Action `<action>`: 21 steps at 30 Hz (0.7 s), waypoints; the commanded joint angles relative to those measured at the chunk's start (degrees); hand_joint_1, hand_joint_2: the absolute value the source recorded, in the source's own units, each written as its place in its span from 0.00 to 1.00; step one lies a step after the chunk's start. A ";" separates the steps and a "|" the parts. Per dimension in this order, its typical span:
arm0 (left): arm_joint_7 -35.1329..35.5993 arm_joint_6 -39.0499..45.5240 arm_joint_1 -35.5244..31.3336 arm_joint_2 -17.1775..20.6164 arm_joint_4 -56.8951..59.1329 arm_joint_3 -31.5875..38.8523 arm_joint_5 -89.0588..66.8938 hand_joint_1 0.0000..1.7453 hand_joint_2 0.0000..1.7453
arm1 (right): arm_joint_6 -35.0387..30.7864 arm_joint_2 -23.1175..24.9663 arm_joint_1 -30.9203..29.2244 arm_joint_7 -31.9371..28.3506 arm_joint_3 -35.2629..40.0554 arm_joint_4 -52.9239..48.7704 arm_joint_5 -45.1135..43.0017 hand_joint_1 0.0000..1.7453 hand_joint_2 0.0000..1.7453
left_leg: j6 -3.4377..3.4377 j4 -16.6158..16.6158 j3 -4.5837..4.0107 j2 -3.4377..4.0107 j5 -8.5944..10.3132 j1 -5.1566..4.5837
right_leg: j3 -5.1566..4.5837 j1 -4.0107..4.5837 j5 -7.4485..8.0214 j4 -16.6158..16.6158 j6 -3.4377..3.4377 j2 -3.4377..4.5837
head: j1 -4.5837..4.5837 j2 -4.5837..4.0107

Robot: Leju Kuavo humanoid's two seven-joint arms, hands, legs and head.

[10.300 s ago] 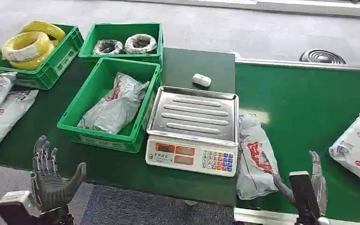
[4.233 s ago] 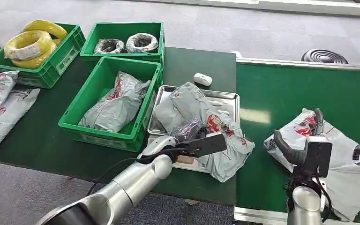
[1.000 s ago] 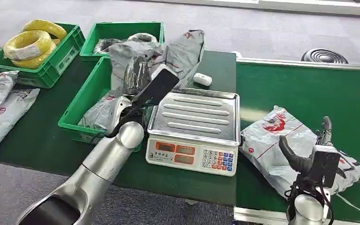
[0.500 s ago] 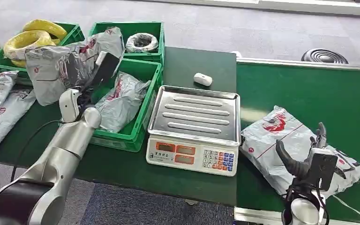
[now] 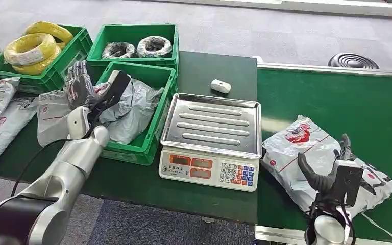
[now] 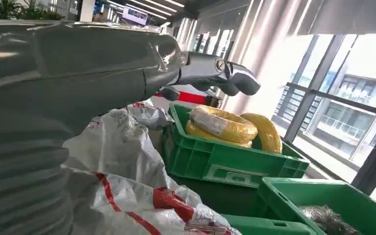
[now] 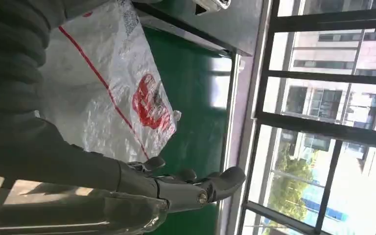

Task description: Moved the parcel from conveyor to table for the left to box.

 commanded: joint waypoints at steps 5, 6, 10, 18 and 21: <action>-32.25 -4.75 5.43 -7.54 -9.79 17.86 36.17 0.00 1.00 | 0.42 -0.39 -1.64 0.56 1.85 6.13 0.61 0.00 1.00 | 0.03 -0.06 0.06 0.03 0.02 0.01 | 0.08 0.02 0.04 -0.11 0.00 0.01 | -0.02 0.00; -38.98 -5.98 9.40 -8.86 -16.89 17.07 45.18 0.00 1.00 | 0.72 -0.26 -1.57 0.48 2.35 7.06 1.05 0.00 1.00 | 0.04 -0.14 0.12 0.04 0.04 0.00 | 0.15 0.02 0.07 -0.19 0.00 0.00 | 0.02 0.00; -40.81 -10.77 28.38 -6.66 -47.88 3.42 58.81 0.00 1.00 | 0.81 -0.47 -0.36 -1.43 3.63 9.14 1.11 0.00 1.00 | 0.02 -0.17 0.18 0.17 -0.03 -0.03 | 0.15 -0.02 0.04 -0.19 0.00 0.15 | 0.02 0.00; -47.40 -6.73 55.53 0.60 -68.85 -2.66 57.86 0.00 1.00 | -2.01 0.20 10.95 -4.72 4.48 -1.88 3.55 0.00 1.00 | -0.03 -0.21 0.29 0.26 -0.33 -0.06 | 0.14 -0.06 -0.29 -0.14 0.05 0.30 | 0.00 0.00; -48.57 -7.43 67.13 0.60 -74.88 0.43 63.87 0.00 1.00 | -1.27 0.40 15.15 -5.72 4.06 -4.98 4.71 0.00 1.00 | -0.01 -0.34 0.45 0.47 -0.48 -0.08 | 0.27 -0.08 -0.34 -0.21 0.01 0.50 | -0.02 0.00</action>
